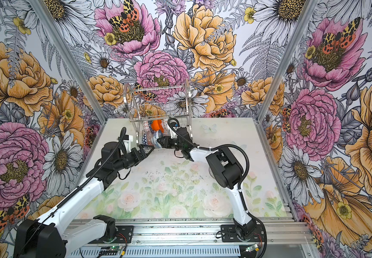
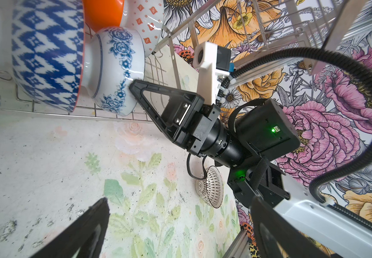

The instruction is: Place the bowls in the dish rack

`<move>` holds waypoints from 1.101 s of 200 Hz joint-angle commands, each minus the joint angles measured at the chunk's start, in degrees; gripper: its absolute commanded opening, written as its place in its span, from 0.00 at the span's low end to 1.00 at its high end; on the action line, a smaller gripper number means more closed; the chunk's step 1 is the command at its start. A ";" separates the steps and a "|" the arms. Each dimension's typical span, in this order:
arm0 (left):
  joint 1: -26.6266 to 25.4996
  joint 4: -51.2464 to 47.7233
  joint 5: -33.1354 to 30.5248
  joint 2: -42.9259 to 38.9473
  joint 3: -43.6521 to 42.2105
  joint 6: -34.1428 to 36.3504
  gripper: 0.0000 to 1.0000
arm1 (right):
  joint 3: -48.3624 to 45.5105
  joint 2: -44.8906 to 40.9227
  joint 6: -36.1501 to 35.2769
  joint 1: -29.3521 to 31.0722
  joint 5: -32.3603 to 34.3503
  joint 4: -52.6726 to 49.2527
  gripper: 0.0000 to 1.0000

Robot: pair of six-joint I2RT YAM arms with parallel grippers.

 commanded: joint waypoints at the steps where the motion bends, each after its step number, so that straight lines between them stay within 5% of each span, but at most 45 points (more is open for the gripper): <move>1: -0.55 -0.20 -1.47 -0.98 -0.56 -0.33 0.99 | -0.68 -3.78 -1.33 0.13 0.89 0.40 0.29; 104: -1.10 -0.48 -2.01 -1.73 -0.55 -0.66 0.99 | -4.26 -6.86 -1.96 0.26 1.47 0.75 0.30; 220: -1.96 -1.42 -2.77 -4.86 -1.08 -1.38 0.99 | -12.05 -15.77 -7.64 0.48 5.14 -4.02 0.56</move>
